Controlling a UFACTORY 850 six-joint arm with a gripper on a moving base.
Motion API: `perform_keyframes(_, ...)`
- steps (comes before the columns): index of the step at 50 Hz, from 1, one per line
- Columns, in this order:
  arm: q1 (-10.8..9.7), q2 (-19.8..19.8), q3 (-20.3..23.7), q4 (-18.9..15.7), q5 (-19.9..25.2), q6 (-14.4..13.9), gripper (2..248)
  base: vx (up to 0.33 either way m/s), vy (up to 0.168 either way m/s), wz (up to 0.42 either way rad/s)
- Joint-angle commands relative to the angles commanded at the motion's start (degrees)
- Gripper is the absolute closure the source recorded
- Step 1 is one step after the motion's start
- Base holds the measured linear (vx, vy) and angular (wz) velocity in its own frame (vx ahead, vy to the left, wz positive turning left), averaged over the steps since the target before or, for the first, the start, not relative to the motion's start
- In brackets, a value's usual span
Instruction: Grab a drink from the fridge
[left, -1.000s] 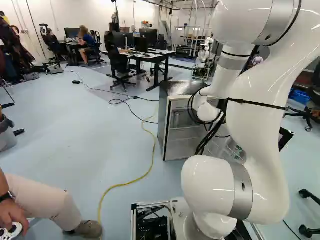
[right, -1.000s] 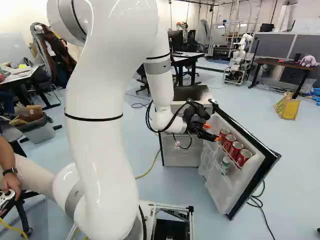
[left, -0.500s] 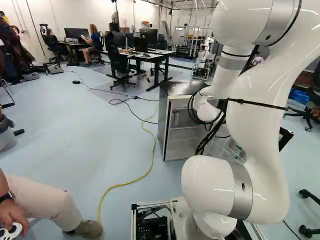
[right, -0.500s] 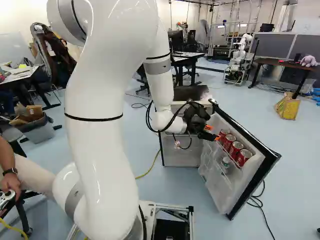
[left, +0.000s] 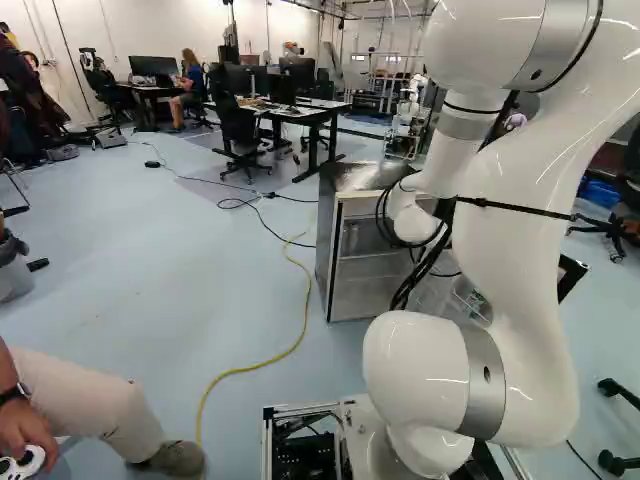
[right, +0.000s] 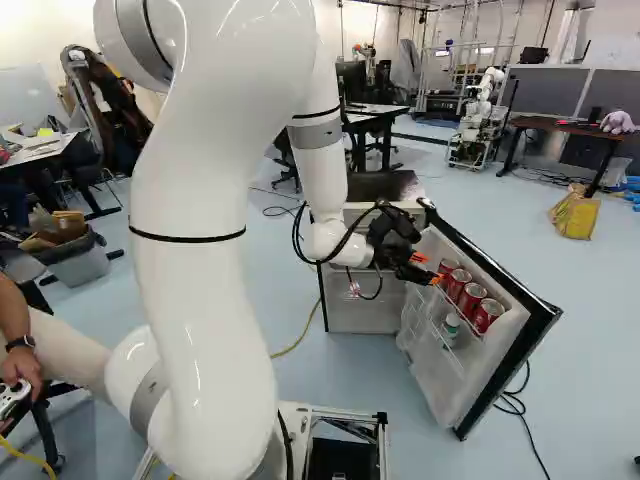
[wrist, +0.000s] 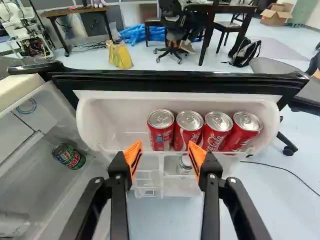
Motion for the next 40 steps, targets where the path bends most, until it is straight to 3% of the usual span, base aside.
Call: perform_keyframes(40, 0.0, 0.0, 0.0, 0.0, 0.0, 0.0, 107, 0.0, 0.0, 0.0)
